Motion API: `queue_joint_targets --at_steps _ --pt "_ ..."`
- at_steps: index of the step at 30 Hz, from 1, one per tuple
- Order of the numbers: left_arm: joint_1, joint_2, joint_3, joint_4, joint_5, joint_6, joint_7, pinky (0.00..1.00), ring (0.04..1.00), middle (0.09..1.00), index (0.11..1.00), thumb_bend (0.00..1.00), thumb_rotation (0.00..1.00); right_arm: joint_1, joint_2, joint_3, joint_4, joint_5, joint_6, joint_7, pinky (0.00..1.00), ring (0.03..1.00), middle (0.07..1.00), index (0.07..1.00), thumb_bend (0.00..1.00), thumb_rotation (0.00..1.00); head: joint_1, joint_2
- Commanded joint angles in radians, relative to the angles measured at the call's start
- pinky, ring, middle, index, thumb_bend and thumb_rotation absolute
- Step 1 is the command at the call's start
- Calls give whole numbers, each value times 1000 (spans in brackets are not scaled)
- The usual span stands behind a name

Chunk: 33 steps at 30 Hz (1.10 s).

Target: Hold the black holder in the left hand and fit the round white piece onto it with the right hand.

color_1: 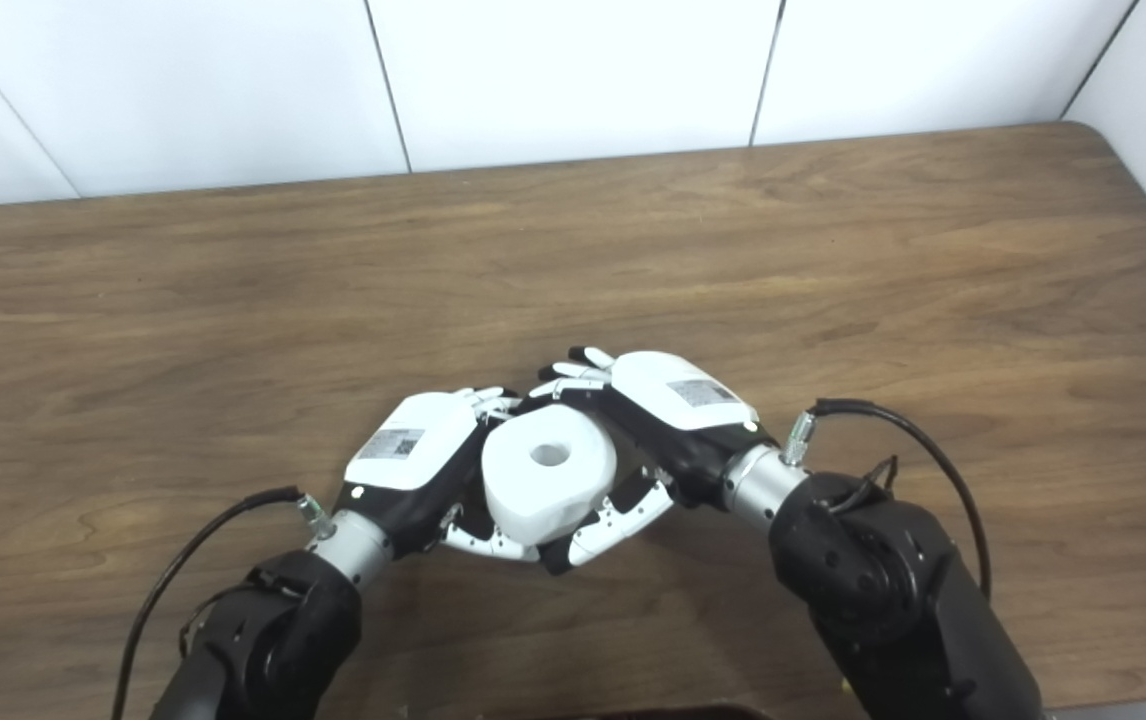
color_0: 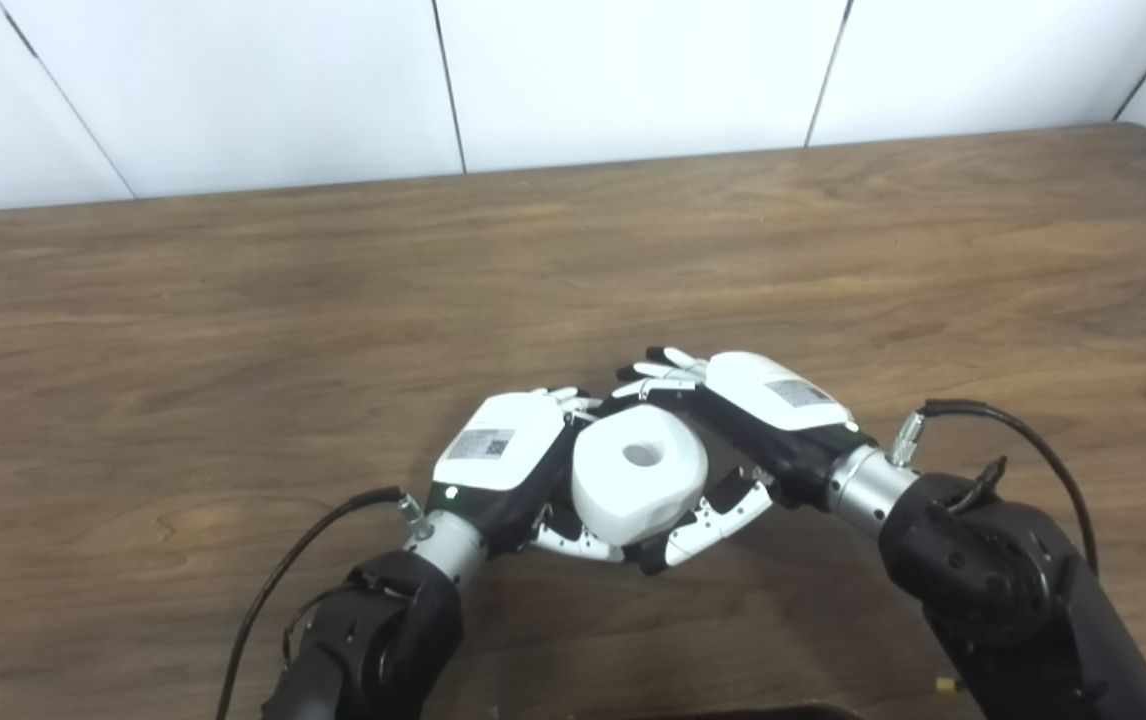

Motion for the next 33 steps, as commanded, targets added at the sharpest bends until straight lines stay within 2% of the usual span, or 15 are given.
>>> queue_joint_targets --at_steps 1,8,15,26,30,33 --pt "17 9 -15 38 -15 24 -68 894 906 838 487 516 55 -18 -4 -4 -21 -1 -6 8 984 1000 946 825 1000 426 -1 -1" --pt "12 10 -19 44 -4 29 -75 895 909 838 488 516 56 -38 0 -19 -35 -5 8 18 1000 1000 974 881 1000 442 -1 -3" --pt "9 10 -12 55 -11 31 -69 898 908 835 488 516 56 -74 -4 -28 -39 -21 7 34 1000 1000 969 895 1000 466 11 -11" --pt "10 10 -1 67 -12 33 -55 896 903 819 488 516 55 -120 -7 -57 -56 -15 45 82 1000 1000 1000 922 1000 482 6 -21" --pt "11 8 0 70 -9 35 -55 892 899 815 488 516 55 -134 -10 -77 -70 -4 57 99 1000 1000 1000 928 1000 485 6 -21" --pt "11 10 1 73 -11 32 -52 889 896 813 487 517 55 -152 -2 -111 -87 -1 65 147 1000 1000 1000 940 1000 474 7 -21"
